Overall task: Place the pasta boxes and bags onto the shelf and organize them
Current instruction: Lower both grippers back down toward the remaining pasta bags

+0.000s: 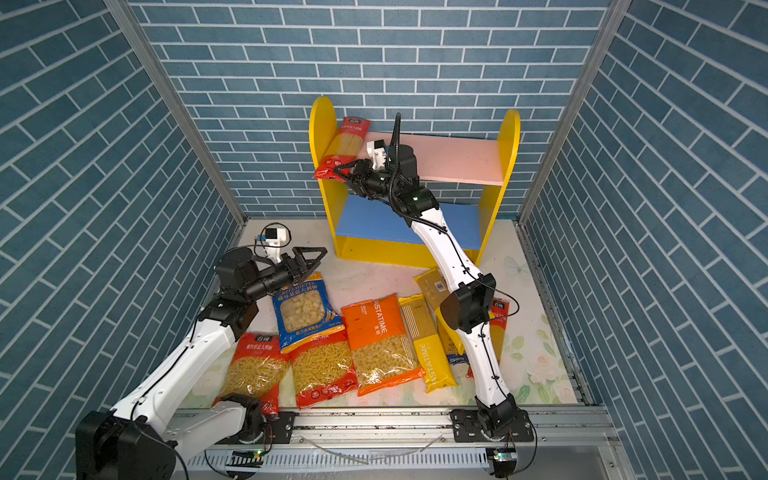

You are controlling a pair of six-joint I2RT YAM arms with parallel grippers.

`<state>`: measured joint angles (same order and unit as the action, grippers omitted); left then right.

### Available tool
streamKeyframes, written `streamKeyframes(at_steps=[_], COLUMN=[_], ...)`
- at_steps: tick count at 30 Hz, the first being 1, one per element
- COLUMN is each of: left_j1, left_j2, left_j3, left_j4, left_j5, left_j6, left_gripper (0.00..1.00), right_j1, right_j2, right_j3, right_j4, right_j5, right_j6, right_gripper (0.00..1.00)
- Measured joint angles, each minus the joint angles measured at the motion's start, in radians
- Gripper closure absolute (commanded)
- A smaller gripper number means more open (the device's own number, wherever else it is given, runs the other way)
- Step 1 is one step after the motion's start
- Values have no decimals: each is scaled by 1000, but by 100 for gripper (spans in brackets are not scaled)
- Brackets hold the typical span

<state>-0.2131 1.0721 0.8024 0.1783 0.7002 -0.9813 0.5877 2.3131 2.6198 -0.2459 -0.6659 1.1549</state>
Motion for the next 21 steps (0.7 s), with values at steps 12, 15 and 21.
streamKeyframes(at_steps=[12,15,21], left_j1=[-169,-276,-523], left_j2=[-43,-45,-35], left_j3=[43,42,-30], left_j4=[-194,-259,-243], left_j5=[-130,-229,-381], left_j6=[213,303,403], left_gripper=[16,16,16], right_j1=[0,2,7], right_j2=[-468,-684,-1056], right_j3=[-695,-981,-1518], right_j4=[83,128,72], right_j5=[14,33,114], right_j6=[-91,-128,-182], right_gripper=[39,39,40])
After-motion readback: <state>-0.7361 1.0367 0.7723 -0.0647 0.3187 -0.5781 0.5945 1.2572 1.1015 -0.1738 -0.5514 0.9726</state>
